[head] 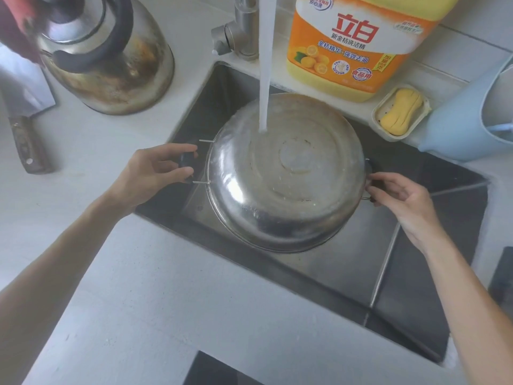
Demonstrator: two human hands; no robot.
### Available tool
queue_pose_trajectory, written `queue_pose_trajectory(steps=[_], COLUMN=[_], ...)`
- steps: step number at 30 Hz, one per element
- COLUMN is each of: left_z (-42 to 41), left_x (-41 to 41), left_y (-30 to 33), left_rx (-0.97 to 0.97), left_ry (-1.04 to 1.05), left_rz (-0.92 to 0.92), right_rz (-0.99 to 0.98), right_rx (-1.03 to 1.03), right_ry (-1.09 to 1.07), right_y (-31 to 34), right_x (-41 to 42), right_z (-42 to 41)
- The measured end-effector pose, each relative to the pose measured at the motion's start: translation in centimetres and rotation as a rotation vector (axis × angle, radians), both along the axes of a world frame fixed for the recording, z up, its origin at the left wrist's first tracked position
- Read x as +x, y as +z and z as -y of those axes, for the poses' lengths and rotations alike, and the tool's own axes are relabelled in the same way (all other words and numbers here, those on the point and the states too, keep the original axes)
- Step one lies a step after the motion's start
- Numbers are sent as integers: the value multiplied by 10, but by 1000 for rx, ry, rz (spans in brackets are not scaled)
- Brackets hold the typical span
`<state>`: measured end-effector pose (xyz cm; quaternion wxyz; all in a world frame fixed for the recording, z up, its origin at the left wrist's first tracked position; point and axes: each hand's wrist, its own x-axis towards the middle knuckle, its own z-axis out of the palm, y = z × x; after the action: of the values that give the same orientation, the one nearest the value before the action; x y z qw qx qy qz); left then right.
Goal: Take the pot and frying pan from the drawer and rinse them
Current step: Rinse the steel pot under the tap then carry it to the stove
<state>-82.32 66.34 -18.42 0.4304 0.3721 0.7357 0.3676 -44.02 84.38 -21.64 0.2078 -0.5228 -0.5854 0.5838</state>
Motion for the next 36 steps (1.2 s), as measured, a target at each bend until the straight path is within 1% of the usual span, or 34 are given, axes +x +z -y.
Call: queue_pose_trajectory(steps=[6, 10, 14, 21, 27, 31, 33, 36], left_z=[1, 9, 20, 24, 17, 12, 11, 10], left_x=[-6, -19, -31, -39, -38, -35, -34, -28], left_y=[-8, -13, -12, -6, -6, -10, -12, -17], left_rx=[15, 85, 115, 121, 141, 121, 110, 57], left_ry=[16, 106, 172, 168, 141, 131, 110, 88], left_rz=[9, 71, 100, 95, 120, 110, 105, 105], right_rz=[-8, -15, -52, -59, -54, -41, -67, -155], right_rx=[29, 59, 64, 70, 37, 24, 28, 31], right_ry=[-12, 29, 70, 84, 12, -37, -66, -118], right_y=[0, 4, 4, 5, 3, 4, 6, 11], right_x=[-7, -26, -41, -52, -49, -50, -49, -47], right_z=[1, 0, -3, -1, -3, -7, -8, -7])
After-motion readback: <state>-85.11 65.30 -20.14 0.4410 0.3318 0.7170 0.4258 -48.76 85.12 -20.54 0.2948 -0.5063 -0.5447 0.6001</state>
